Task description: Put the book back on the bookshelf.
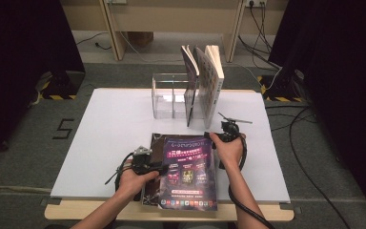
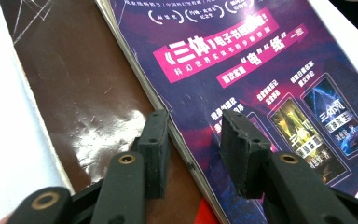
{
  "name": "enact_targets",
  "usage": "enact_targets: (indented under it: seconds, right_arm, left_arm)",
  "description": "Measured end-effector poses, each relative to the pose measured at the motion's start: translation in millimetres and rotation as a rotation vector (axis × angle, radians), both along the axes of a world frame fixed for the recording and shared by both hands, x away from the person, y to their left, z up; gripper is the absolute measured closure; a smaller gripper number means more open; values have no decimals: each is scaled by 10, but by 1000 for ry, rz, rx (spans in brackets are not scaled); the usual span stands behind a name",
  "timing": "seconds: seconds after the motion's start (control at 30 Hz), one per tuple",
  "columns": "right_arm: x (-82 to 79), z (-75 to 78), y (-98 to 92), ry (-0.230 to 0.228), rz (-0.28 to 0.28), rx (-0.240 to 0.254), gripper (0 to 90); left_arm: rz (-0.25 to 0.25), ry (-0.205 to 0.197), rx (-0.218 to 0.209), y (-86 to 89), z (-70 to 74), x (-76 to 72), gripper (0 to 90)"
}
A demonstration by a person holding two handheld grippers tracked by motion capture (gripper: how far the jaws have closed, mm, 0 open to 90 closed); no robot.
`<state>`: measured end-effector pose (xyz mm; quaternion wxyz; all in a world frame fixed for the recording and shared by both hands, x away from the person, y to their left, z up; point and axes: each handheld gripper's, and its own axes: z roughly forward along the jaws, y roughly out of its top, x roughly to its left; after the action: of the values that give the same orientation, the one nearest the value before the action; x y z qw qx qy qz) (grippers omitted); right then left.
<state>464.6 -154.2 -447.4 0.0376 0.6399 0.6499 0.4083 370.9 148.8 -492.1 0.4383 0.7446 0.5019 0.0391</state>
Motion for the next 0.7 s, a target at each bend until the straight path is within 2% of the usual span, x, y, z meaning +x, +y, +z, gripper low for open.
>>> enact_targets:
  seconds: [0.13,0.27,0.4,0.5,0.6,0.7]
  right_arm:
    - [-37,63,28,2,33,5,590]
    - [-72,67,52,8,51,-24,612]
    - [-113,95,67,-12,74,-53,677]
    - [-131,140,83,-13,97,-54,719]
    - [-158,180,124,-6,138,-59,731]
    - [-183,211,150,-18,148,-67,747]
  left_arm:
    - [2,0,1,2,1,-1,614]
    - [1,-1,3,3,1,-2,614]
    - [-1,-1,5,6,4,-4,612]
    - [1,-2,5,9,4,-8,612]
    - [-1,-2,7,13,6,-11,612]
    - [0,-2,8,16,6,-11,612]
